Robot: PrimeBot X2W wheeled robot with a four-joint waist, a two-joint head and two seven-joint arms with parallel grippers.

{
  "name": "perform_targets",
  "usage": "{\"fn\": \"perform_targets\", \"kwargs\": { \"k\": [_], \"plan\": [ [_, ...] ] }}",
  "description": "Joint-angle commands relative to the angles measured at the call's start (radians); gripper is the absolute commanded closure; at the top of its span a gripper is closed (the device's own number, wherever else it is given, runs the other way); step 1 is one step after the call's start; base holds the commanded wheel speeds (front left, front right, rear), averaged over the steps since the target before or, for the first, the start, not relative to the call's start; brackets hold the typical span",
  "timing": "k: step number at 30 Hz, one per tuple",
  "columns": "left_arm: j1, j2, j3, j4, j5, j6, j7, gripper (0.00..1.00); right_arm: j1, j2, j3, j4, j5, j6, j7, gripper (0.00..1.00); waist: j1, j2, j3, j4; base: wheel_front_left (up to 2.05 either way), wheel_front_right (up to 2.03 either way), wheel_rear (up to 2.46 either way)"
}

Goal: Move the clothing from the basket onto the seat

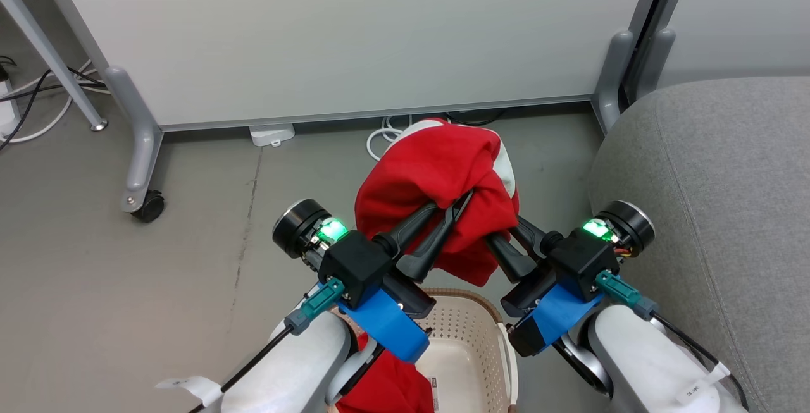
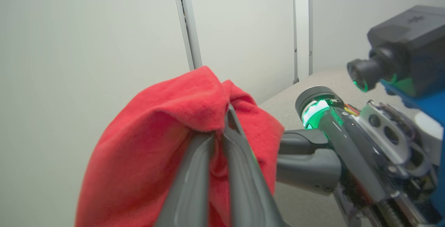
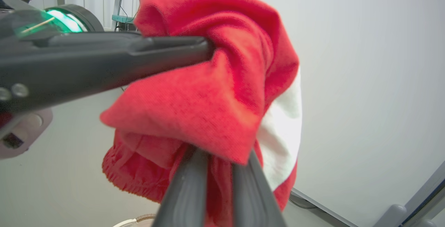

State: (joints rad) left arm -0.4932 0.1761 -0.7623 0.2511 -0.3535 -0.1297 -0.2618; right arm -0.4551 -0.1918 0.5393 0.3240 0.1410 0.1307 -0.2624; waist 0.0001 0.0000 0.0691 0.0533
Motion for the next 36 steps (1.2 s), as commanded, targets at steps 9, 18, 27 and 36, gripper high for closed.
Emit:
{"fn": "perform_targets", "kwargs": {
  "k": [9,18,27,36],
  "plan": [
    [-0.009,0.007,-0.006,0.013,-0.008,-0.001,-0.005,1.00,0.023,0.011,-0.013,-0.015,0.005,0.000,-0.004,1.00,-0.0001,0.0000,0.001,0.004,0.00,0.00,0.00],
    [0.003,-0.007,0.017,0.021,-0.003,-0.001,-0.004,0.00,0.091,0.032,-0.194,-0.014,0.038,0.000,-0.004,1.00,-0.0001,0.0000,0.011,0.023,0.00,0.00,0.00],
    [0.012,0.004,0.033,0.013,0.053,0.000,-0.004,0.00,0.156,0.053,-0.363,-0.085,0.009,0.000,-0.004,1.00,-0.0001,0.0000,0.085,-0.091,0.00,0.00,0.00],
    [-0.026,0.021,-0.008,0.018,0.074,-0.001,-0.004,0.00,0.181,0.083,-0.480,-0.143,0.005,0.000,-0.004,1.00,-0.0001,0.0000,0.161,-0.286,0.00,0.00,0.00]
  ]
}}
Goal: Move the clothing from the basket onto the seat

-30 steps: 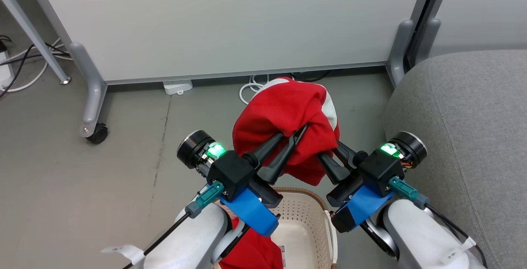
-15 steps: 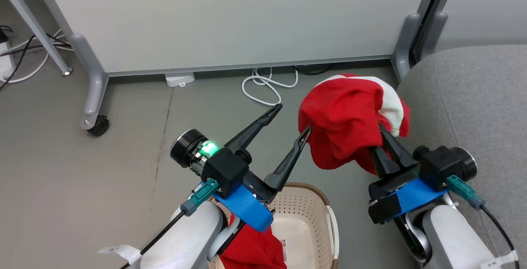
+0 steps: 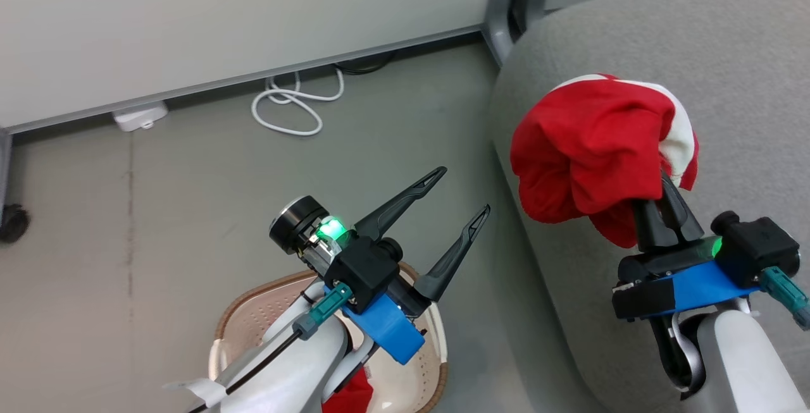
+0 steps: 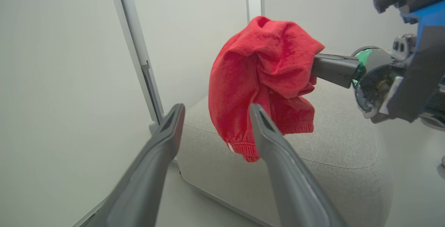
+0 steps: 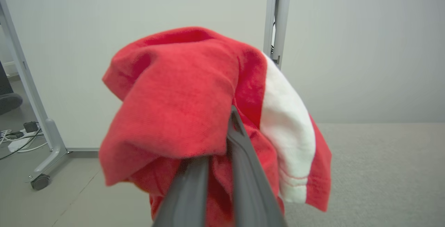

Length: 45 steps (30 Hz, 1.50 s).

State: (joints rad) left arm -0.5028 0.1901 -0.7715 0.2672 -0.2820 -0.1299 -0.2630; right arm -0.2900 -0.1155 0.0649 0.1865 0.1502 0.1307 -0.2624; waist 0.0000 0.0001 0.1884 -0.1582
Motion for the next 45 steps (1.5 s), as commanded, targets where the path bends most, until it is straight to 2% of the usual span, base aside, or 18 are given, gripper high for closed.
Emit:
{"fn": "perform_targets", "kwargs": {
  "k": [1,6,12,19,26,33,39,45],
  "plan": [
    [-0.020,0.008,-0.004,0.003,0.003,0.000,-0.003,0.00,0.022,0.010,-0.021,-0.010,-0.003,0.000,-0.004,1.00,0.0000,-0.0001,0.046,-0.093,0.00,0.00,0.00],
    [-0.025,0.016,-0.017,0.009,-0.002,-0.001,-0.003,0.00,0.064,0.025,-0.075,-0.029,-0.004,0.000,-0.004,1.00,0.0000,-0.0001,0.051,-0.176,0.00,0.00,0.00],
    [-0.037,0.011,-0.025,0.013,-0.005,-0.001,-0.003,0.00,0.103,0.032,-0.120,-0.048,-0.004,0.000,-0.004,1.00,0.0000,-0.0001,0.056,-0.225,0.00,0.00,0.00],
    [-0.060,0.018,-0.023,0.008,0.004,-0.001,-0.003,0.00,0.050,0.037,-0.148,-0.080,0.009,0.000,-0.004,1.00,0.0000,-0.0001,0.087,-0.231,0.00,0.00,0.00],
    [-0.122,0.037,-0.031,0.004,0.030,-0.001,-0.003,0.00,-0.203,-0.040,-0.271,-0.094,0.012,0.000,-0.004,1.00,0.0000,-0.0001,0.208,-0.189,0.00,0.00,0.00],
    [-0.256,0.061,-0.100,-0.010,0.049,-0.001,0.013,0.00,-0.486,-0.183,-0.414,0.005,0.035,0.000,-0.004,1.00,0.0000,-0.0001,0.408,-0.106,0.00,0.00,0.00],
    [-0.355,0.060,-0.141,-0.022,0.055,-0.001,0.018,0.00,-0.673,-0.301,-0.489,0.175,0.069,0.000,-0.004,1.00,0.0000,-0.0001,0.549,-0.037,0.00,0.00,0.00],
    [-0.410,0.056,-0.163,-0.021,0.061,-0.001,0.014,0.00,-0.772,-0.333,-0.480,0.409,0.047,0.000,-0.004,1.00,0.0000,-0.0001,0.639,-0.002,0.00,0.00,0.00]
  ]
}}
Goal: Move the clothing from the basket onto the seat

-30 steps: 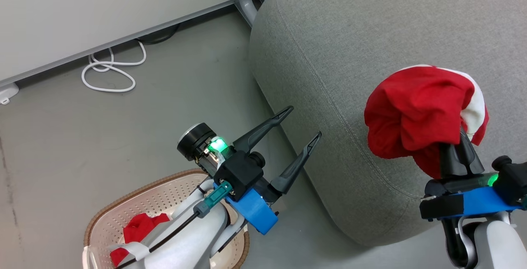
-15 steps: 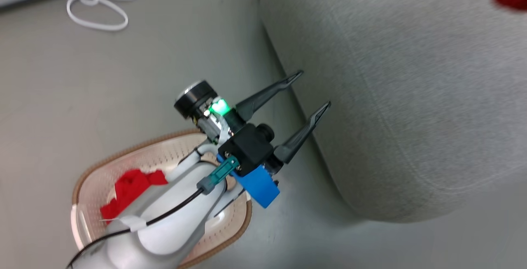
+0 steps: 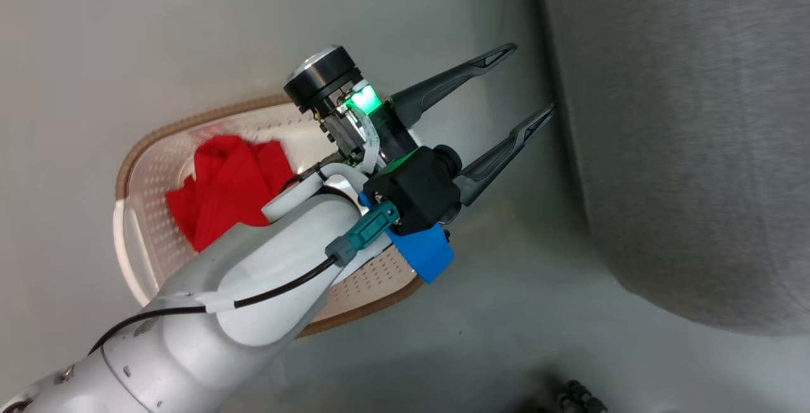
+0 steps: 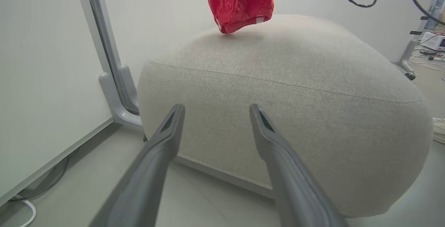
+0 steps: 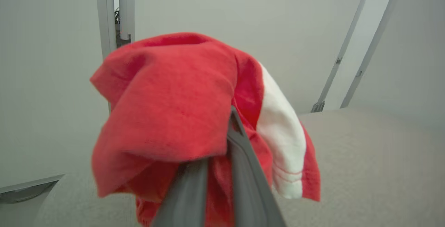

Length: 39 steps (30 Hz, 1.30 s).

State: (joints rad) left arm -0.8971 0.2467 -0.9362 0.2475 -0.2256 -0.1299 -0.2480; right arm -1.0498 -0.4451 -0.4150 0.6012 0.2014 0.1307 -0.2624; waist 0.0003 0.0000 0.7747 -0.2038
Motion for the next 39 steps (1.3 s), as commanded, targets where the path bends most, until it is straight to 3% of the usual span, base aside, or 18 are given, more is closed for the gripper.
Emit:
{"fn": "perform_targets", "kwargs": {
  "k": [1,8,9,10,16,24,32,39],
  "plan": [
    [-0.022,-0.005,0.000,0.001,0.006,-0.001,-0.003,0.00,-0.015,-0.006,-0.001,0.027,-0.015,0.000,-0.004,1.00,-0.0003,0.0000,0.061,0.049,0.00,0.00,0.00],
    [-0.025,-0.017,0.002,0.018,-0.003,0.001,-0.014,0.00,0.027,0.031,-0.021,0.174,-0.025,0.000,-0.004,1.00,-0.0003,0.0000,0.052,0.060,0.00,0.00,0.00],
    [-0.022,-0.014,0.003,0.023,-0.005,0.001,-0.014,0.00,0.025,0.032,-0.020,0.176,-0.026,0.000,-0.004,0.79,-0.0003,0.0000,0.046,0.058,0.00,0.00,0.00],
    [-0.020,-0.013,0.005,0.026,-0.006,0.001,-0.015,0.00,0.026,0.034,-0.022,0.177,-0.027,0.000,-0.004,0.00,-0.0003,0.0000,0.040,0.057,0.00,0.00,0.00],
    [0.018,-0.030,0.015,0.037,-0.020,0.008,-0.018,0.00,0.103,0.046,0.021,0.127,-0.051,0.000,-0.004,0.00,-0.0003,0.0000,-0.045,0.062,0.00,0.00,0.00],
    [0.168,-0.039,0.108,0.018,-0.055,0.039,-0.018,0.00,0.366,0.087,0.051,-0.037,-0.055,0.000,-0.004,0.00,-0.0003,0.0000,-0.253,0.076,0.00,0.00,0.00],
    [0.375,-0.039,0.265,0.011,-0.072,0.076,-0.019,0.00,0.583,0.142,0.196,-0.287,-0.022,0.000,-0.004,0.00,-0.0003,0.0000,-0.460,0.105,0.00,0.00,0.00],
    [0.528,-0.058,0.463,-0.004,-0.073,0.105,-0.018,0.00,0.704,0.199,0.321,-0.399,0.040,0.000,-0.004,0.00,-0.0003,0.0000,-0.588,0.178,0.00,0.00,0.00]
  ]
}}
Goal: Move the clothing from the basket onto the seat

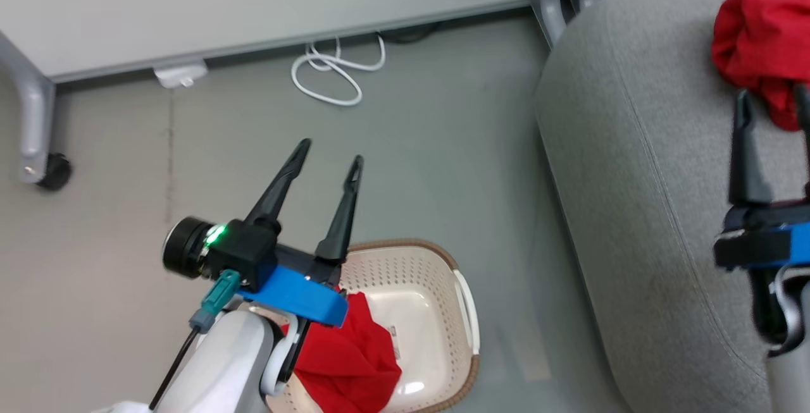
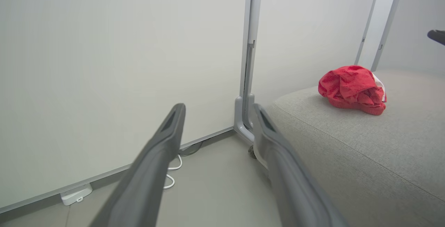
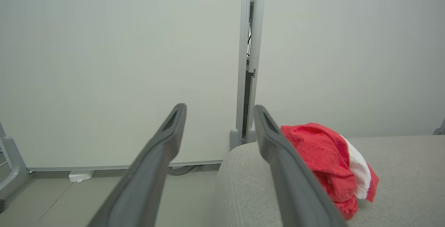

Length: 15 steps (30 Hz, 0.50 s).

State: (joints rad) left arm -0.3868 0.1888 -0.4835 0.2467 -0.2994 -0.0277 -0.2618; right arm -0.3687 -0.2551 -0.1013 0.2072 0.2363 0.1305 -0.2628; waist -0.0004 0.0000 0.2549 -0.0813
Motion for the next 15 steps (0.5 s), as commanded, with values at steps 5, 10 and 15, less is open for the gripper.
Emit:
{"fn": "perform_targets", "kwargs": {
  "k": [5,10,15],
  "plan": [
    [0.111,-0.016,0.124,-0.018,0.030,-0.005,-0.005,0.00,0.112,0.039,0.072,-0.044,0.003,0.000,-0.003,0.00,0.0004,0.0000,-0.140,0.117,0.00,0.00,0.00],
    [0.179,-0.017,0.201,-0.032,0.059,-0.015,-0.005,0.00,0.178,0.068,0.095,-0.071,-0.001,0.000,-0.003,0.00,0.0004,0.0000,-0.181,0.152,0.00,0.00,0.00],
    [0.259,-0.018,0.290,-0.044,0.085,-0.025,-0.005,0.00,0.271,0.110,0.102,-0.100,-0.037,0.000,-0.003,0.00,0.0004,0.0000,-0.231,0.173,0.00,0.00,0.00]
  ]
}}
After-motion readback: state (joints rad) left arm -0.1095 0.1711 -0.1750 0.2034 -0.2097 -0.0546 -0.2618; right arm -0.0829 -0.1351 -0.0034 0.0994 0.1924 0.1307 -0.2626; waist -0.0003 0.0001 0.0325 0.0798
